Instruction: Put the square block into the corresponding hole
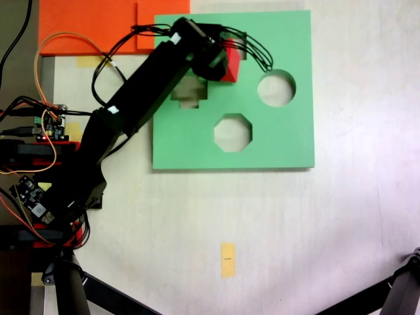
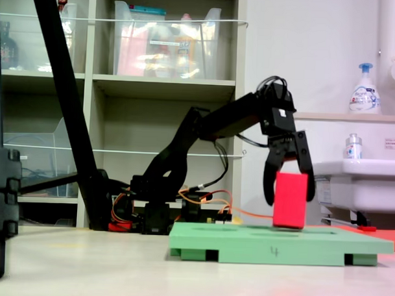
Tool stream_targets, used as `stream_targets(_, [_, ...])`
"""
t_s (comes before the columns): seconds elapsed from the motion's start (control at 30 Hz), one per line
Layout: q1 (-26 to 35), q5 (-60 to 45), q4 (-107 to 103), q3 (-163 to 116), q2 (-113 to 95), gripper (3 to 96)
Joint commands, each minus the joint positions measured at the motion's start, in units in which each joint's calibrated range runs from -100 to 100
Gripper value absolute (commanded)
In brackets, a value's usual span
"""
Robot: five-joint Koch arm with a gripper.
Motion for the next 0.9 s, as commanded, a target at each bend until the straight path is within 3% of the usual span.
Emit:
stream_targets(0.03, [0.44, -0.73, -0.78, 3.4, -0.46, 14.0])
stream_targets(0.9, [2.2, -1.71, 15.97, 5.4, 6.53, 18.8])
